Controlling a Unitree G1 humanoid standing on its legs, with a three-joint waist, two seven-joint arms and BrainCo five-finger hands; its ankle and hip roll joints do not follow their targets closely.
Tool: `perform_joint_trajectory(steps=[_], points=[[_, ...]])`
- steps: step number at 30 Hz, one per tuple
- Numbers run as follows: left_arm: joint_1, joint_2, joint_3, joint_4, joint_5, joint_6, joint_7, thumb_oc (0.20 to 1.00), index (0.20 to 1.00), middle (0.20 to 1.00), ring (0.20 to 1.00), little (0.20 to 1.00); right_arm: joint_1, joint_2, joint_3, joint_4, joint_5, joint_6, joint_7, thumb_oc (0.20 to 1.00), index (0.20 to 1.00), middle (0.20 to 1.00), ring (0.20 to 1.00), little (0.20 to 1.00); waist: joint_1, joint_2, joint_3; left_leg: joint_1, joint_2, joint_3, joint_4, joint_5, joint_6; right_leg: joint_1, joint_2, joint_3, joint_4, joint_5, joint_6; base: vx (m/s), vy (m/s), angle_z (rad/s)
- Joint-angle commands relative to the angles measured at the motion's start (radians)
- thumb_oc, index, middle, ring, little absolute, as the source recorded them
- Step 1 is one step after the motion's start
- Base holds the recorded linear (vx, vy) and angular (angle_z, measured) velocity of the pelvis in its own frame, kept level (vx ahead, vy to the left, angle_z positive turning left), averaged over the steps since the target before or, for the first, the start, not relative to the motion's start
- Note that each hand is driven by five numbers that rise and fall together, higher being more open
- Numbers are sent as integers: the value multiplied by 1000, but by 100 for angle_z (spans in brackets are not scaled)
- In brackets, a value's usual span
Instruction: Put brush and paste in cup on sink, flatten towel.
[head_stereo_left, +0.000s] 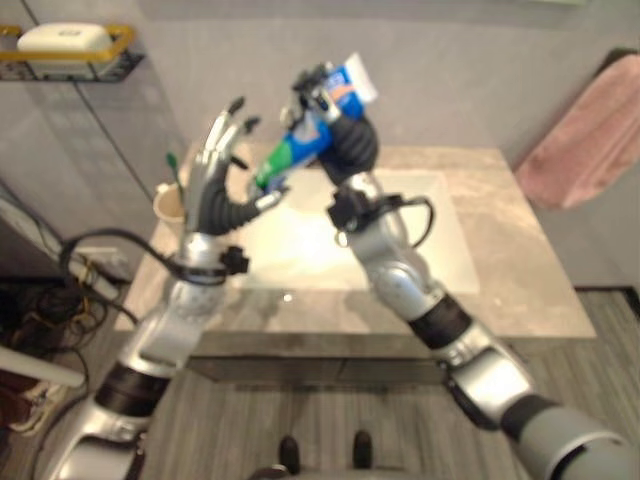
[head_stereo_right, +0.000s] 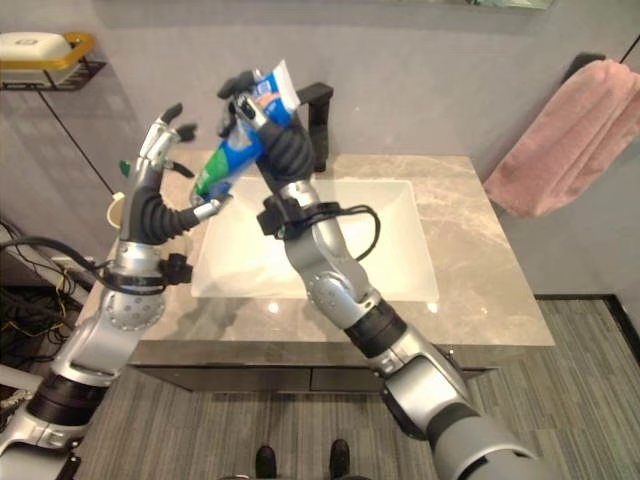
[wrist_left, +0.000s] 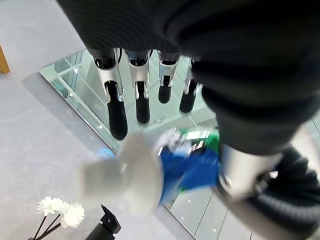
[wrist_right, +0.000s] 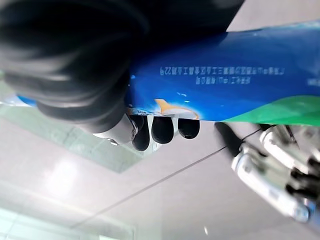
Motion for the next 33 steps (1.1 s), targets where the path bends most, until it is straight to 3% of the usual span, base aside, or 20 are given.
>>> perform_joint_trajectory(steps=[1,8,14,18,20,21,22,23,28,33], points=[[-56,25,20,-8,18,-22,54,1000,1000,1000,1000,1000,-51,85,-111,-37,-32,-97,-27,200,200,200,200,200,-1,-36,-27,25,20,9,12,-115,19,31,-35,-11,-1,-115,11,-4,-14,5],[-65,26,23,-28,47,-26,88,1000,1000,1000,1000,1000,-55,116,-145,-22,-46,-136,-67,200,200,200,200,200,8,-29,-27,24,18,-2,12,-113,20,35,-38,-20,-1,-116,11,-1,-10,7],[-3,58,103,-127,59,-50,117,1000,1000,1000,1000,1000,-72,104,-165,-16,-63,-159,-86,200,200,200,200,200,26,-23,-24,15,15,-18,12,-108,18,36,-41,-32,-1,-118,9,1,-12,6],[194,105,273,-265,21,-105,136,1000,1000,1000,1000,1000,-71,56,-182,-31,-92,-163,-96,200,200,200,200,200,69,-19,-16,4,9,-48,12,-102,16,42,-45,-57,-1,-124,6,11,-21,15],[201,104,278,-270,19,-105,134,1000,1000,1000,1000,1000,-70,58,-179,-31,-92,-163,-97,200,200,200,200,200,65,-18,-17,4,9,-49,12,-102,16,43,-45,-59,-1,-124,6,4,-9,24],[274,113,324,-284,-22,-139,146,1000,1000,1000,1000,1000,-72,38,-191,-35,-95,-165,-94,200,200,200,200,200,84,-18,-11,-1,6,-63,12,-99,15,46,-47,-70,-1,-126,7,7,-7,24],[293,126,326,-274,-47,-158,144,1000,1000,1000,1000,1000,-73,30,-193,-36,-96,-170,-91,200,200,200,200,200,89,-18,-10,-3,4,-69,12,-97,15,47,-48,-76,-1,-125,8,30,4,28],[359,125,319,-270,-154,-228,97,1000,1000,1000,1000,1000,-83,15,-208,-35,-99,-177,-84,200,200,200,200,200,108,-17,-4,-3,1,-84,12,-97,15,54,-50,-86,-1,-129,9,31,12,29],[454,107,298,-185,-273,-236,36,1000,1000,1000,1000,1000,-105,-10,-232,-24,-98,-193,-84,200,200,200,200,200,143,-19,8,-9,-7,-118,12,-91,15,65,-55,-120,-1,-135,12,13,10,23],[553,44,339,38,-234,-197,119,1000,1000,1000,1000,1000,-76,-72,-280,-52,-114,-224,-128,200,200,200,200,200,200,-30,16,-21,-19,-186,12,-79,13,88,-66,-190,-1,-150,12,14,-20,37]])
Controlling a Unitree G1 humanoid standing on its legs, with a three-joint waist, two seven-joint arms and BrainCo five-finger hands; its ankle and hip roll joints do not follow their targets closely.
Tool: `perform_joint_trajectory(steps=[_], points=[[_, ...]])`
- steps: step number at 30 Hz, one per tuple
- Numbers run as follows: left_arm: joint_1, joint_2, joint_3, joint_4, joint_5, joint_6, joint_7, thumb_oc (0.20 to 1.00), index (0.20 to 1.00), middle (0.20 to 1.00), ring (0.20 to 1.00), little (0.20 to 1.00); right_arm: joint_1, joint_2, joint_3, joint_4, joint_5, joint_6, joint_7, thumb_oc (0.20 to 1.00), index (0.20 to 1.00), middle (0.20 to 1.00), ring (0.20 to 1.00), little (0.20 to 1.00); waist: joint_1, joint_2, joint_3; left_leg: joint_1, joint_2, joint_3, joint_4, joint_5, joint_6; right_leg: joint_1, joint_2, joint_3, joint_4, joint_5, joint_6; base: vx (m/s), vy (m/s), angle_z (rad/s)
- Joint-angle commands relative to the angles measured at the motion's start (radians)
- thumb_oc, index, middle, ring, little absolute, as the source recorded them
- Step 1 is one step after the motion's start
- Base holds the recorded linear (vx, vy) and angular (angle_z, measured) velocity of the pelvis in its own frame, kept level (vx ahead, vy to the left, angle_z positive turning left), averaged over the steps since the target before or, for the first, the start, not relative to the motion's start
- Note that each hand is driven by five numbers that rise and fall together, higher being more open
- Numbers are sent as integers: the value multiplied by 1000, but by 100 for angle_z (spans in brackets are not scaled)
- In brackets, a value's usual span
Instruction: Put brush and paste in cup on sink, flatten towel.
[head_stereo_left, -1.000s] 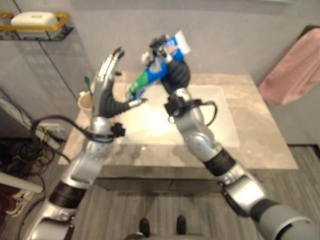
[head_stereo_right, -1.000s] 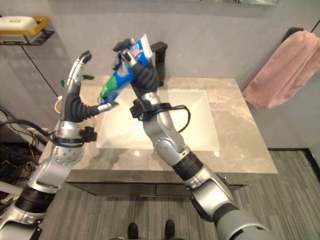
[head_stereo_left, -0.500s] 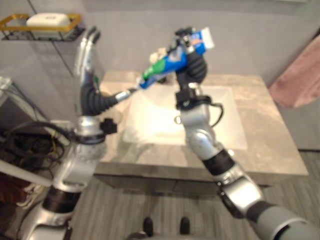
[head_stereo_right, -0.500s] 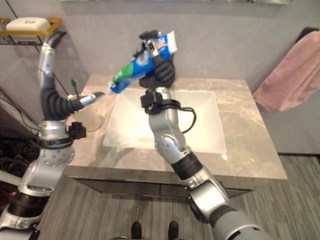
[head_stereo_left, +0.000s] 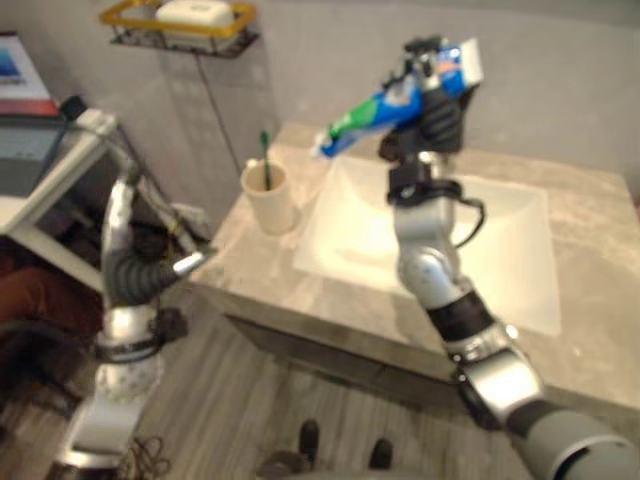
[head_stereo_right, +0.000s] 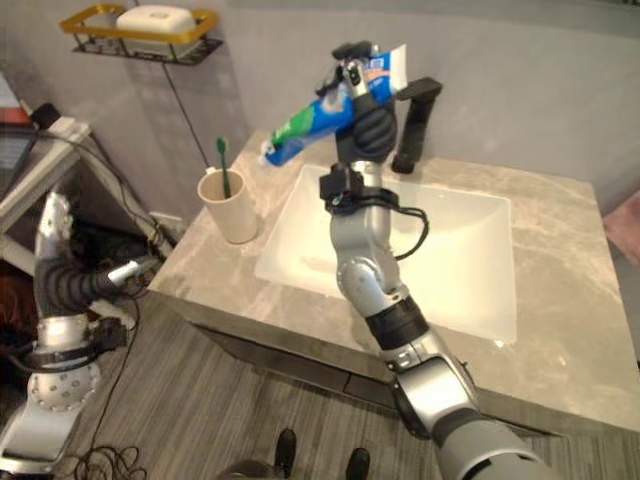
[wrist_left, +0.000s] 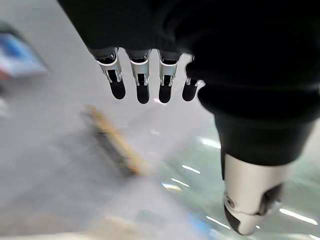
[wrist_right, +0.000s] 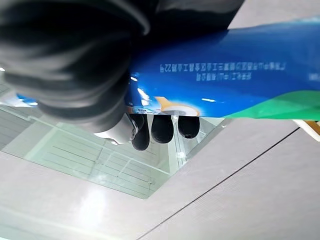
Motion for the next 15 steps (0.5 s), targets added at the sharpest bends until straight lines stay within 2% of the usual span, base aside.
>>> perform_joint_trajectory(steps=[1,4,5,6,8,9,12,15], points=[[17,74,39,38,42,2,74,1000,1000,1000,1000,1000,-81,-1,-57,-55,-52,-76,0,200,200,200,200,200,42,-79,-17,23,-16,-7,12,-112,31,50,-64,-10,0,-111,21,27,-27,55],[23,46,41,185,49,59,89,1000,1000,1000,1000,1000,-64,-24,-63,-51,-36,-78,4,200,200,200,200,200,62,-83,-18,24,-23,-43,12,-108,30,73,-68,-48,0,-122,20,29,-24,57],[19,46,37,189,49,58,90,1000,1000,1000,1000,1000,-64,-27,-63,-51,-35,-78,5,200,200,200,200,200,58,-82,-18,22,-25,-49,12,-106,31,72,-68,-54,0,-122,20,31,-21,37],[18,28,21,300,43,87,83,1000,1000,1000,1000,1000,-49,-36,-61,-42,-24,-75,5,200,200,200,200,200,64,-85,-16,23,-28,-61,12,-105,30,81,-68,-65,0,-128,18,14,-8,36],[14,33,11,322,55,90,72,1000,1000,1000,1000,1000,-52,-49,-63,-43,-22,-76,5,200,200,200,200,200,64,-85,-16,18,-30,-71,12,-101,31,83,-69,-75,0,-129,18,18,-9,37],[8,25,-18,422,56,111,54,1000,1000,1000,1000,1000,-53,-63,-64,-44,-31,-70,6,200,200,200,200,200,68,-87,-15,17,-34,-87,12,-99,32,88,-70,-87,0,-132,17,29,-3,40],[7,-12,-54,561,29,136,27,1000,1000,1000,1000,1000,-54,-77,-62,-34,-33,-64,7,200,200,200,200,200,74,-90,-12,14,-38,-102,12,-98,34,94,-71,-98,0,-137,17,29,2,24],[-13,-47,-139,763,35,159,-16,1000,1000,1000,1000,1000,-62,-95,-52,-23,-41,-58,16,200,200,200,200,200,74,-88,-9,6,-45,-117,12,-94,38,94,-74,-117,0,-137,20,33,23,15]])
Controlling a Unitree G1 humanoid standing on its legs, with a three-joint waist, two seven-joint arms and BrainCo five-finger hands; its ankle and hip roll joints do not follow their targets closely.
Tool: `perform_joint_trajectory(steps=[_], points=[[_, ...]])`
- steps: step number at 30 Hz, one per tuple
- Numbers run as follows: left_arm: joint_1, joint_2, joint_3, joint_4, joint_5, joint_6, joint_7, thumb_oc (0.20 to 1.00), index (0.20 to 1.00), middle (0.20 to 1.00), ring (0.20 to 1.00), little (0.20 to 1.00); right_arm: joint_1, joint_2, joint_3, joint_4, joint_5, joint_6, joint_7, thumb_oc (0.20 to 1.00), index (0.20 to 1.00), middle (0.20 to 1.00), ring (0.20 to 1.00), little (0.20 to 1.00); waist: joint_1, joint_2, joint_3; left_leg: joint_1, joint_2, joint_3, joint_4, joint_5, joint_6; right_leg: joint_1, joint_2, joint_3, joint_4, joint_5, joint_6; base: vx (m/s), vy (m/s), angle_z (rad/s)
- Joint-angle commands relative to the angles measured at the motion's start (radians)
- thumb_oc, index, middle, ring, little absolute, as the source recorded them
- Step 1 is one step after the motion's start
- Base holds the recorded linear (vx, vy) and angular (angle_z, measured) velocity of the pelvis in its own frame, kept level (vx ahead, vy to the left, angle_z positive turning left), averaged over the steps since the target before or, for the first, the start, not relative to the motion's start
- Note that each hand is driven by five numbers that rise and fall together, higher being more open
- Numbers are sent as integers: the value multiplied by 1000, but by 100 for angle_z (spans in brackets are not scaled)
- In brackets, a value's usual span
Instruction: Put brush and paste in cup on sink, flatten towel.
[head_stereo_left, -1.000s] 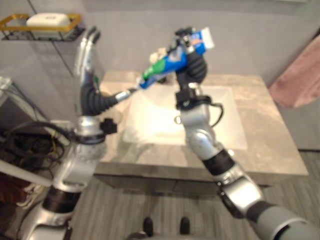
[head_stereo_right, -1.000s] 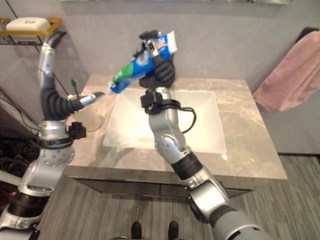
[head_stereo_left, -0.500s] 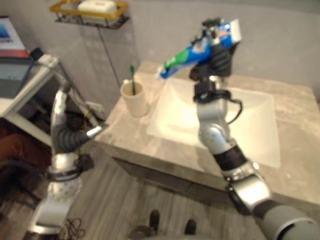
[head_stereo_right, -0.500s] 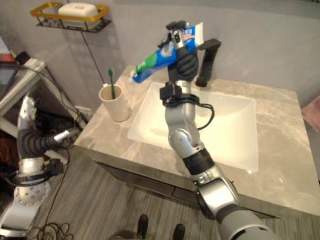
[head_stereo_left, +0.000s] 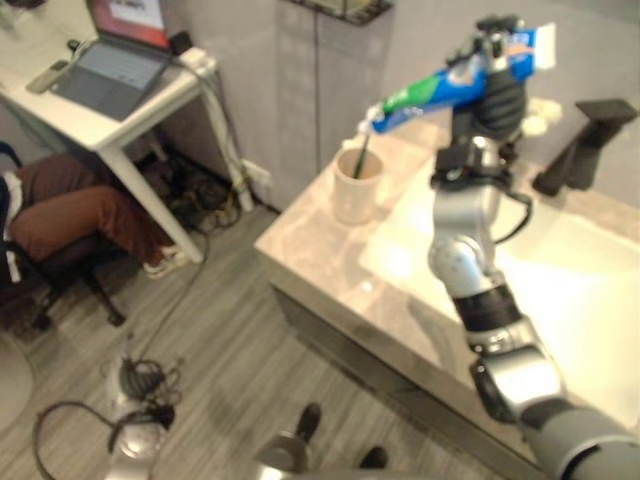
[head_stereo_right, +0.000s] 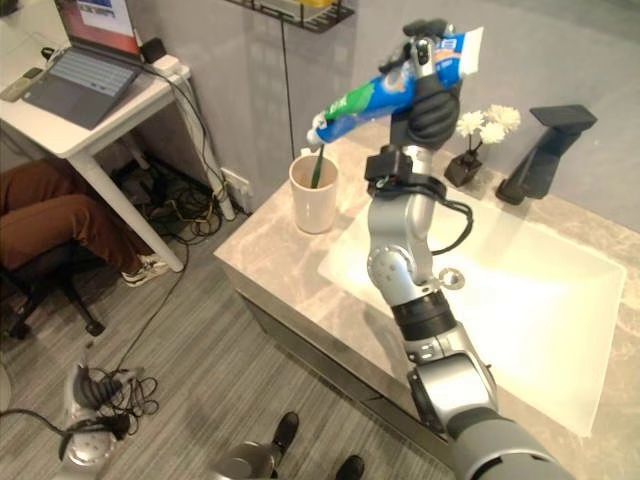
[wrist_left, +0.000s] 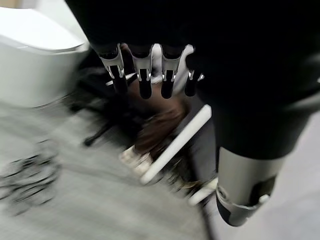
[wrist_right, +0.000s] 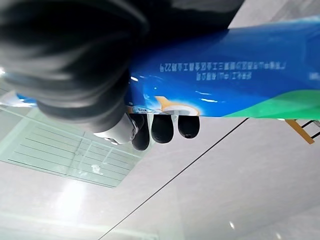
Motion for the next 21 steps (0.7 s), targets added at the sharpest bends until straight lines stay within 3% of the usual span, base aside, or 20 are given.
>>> perform_joint_trajectory(steps=[1,2,5,8,11,16,21], points=[[-37,27,-43,78,10,14,-44,1000,1000,1000,1000,1000,-62,-35,31,-20,-14,-33,46,200,200,200,200,200,3,-44,-53,14,-4,53,12,-108,41,29,-50,49,5,-91,4,33,25,16],[-55,-5,-79,223,19,36,-59,1000,1000,1000,1000,1000,-61,-32,37,-8,-14,-29,51,200,200,200,200,200,-2,-44,-50,13,-4,57,12,-108,42,27,-50,51,5,-88,5,20,24,10],[-69,-53,-93,365,-10,63,-77,1000,1000,1000,1000,1000,-66,-23,50,2,6,-25,63,200,200,200,200,200,-14,-42,-52,8,-5,62,12,-108,45,16,-49,60,5,-86,4,14,20,-1],[-69,-119,-108,559,-58,104,-183,1000,1000,1000,1000,1000,-74,5,64,49,34,-4,101,200,200,200,200,200,-29,-38,-51,11,2,85,12,-112,46,8,-43,81,5,-83,5,20,20,-13],[-71,-112,-172,544,25,93,-200,1000,1000,1000,1000,1000,-79,27,75,62,43,3,104,200,200,200,200,200,-35,-36,-47,10,6,99,12,-115,45,-2,-39,98,5,-81,4,1,12,-16],[-82,-109,-160,547,-1,94,-194,1000,1000,1000,1000,1000,-61,49,81,71,72,14,107,200,200,200,200,200,-44,-38,-51,10,10,107,12,-118,43,-5,-35,105,5,-83,0,8,-1,-7],[-96,-83,-254,453,101,72,-211,1000,1000,1000,1000,1000,-64,46,104,70,60,22,115,200,200,200,200,200,-62,-38,-46,13,14,122,12,-124,44,-9,-32,121,5,-81,2,-3,9,-8]])
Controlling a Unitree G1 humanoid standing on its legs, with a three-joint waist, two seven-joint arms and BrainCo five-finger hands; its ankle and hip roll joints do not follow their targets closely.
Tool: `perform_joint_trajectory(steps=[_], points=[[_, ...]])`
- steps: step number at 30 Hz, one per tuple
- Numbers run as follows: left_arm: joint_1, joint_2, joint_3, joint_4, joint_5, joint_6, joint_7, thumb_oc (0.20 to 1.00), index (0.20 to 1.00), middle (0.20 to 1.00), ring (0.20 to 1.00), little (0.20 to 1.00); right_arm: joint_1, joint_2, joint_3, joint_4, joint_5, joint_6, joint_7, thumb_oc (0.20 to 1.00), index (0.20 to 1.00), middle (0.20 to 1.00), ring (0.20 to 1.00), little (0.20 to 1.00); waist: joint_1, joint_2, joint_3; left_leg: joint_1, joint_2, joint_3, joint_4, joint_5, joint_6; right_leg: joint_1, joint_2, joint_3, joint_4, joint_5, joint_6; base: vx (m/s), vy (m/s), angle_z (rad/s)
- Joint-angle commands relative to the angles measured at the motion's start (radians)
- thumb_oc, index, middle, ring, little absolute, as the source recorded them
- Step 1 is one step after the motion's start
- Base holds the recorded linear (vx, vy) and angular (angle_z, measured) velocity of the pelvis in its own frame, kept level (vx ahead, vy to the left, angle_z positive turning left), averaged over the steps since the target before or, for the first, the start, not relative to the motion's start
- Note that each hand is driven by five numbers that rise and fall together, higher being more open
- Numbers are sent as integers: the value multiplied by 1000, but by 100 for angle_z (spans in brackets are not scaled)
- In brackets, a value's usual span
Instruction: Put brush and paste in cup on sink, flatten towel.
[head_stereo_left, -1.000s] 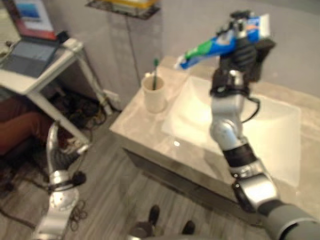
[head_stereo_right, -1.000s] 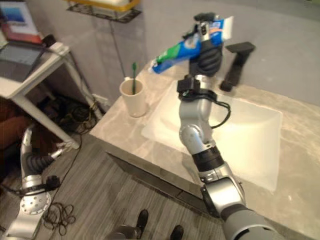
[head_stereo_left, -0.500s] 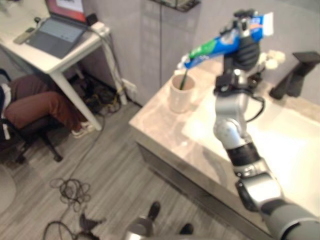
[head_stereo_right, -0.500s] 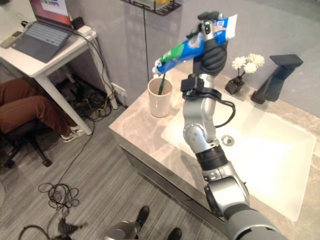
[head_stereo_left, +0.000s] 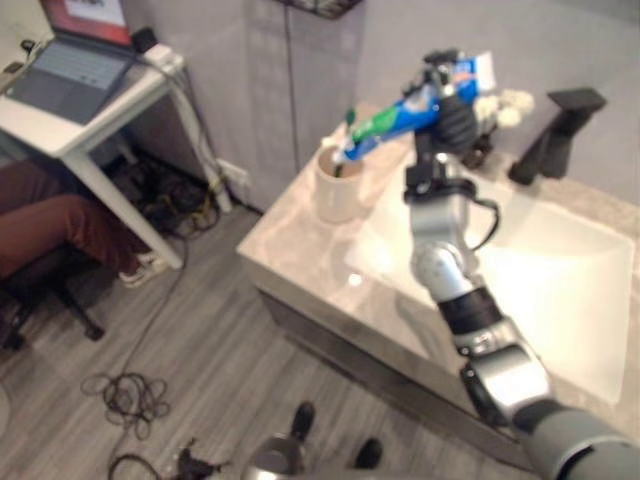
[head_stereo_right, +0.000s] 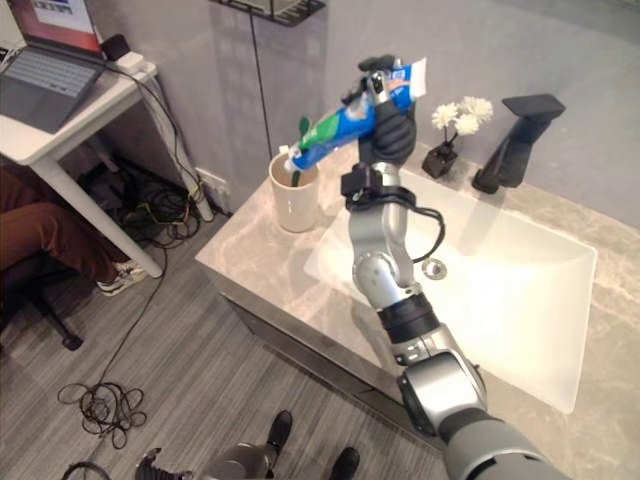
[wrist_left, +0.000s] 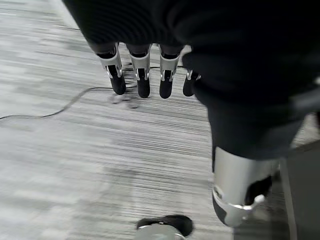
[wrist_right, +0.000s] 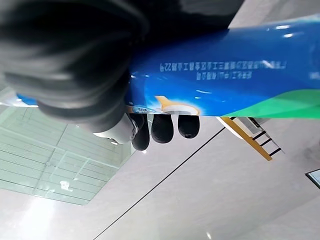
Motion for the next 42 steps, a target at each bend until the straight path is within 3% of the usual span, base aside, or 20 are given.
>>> perform_joint_trajectory(steps=[1,16,42], points=[[-24,51,-43,50,70,-23,-12,1000,1000,1000,1000,1000,-65,-7,49,-25,0,-30,46,200,200,200,200,200,-7,-15,-54,12,17,64,12,-122,43,11,-21,66,-1,-91,-3,-5,12,-14],[-11,73,-48,10,77,-29,-16,1000,1000,1000,1000,1000,-91,-11,105,-27,-25,4,47,200,200,200,200,200,-9,-22,-36,-1,16,65,12,-120,45,-5,-23,68,-1,-82,2,0,3,-2],[5,117,-19,-80,39,-44,1,1000,1000,1000,1000,1000,-180,-22,144,-1,-77,16,15,200,200,200,200,200,6,-70,8,-47,17,59,12,-110,48,-53,-18,80,-1,-64,13,1,1,0]])
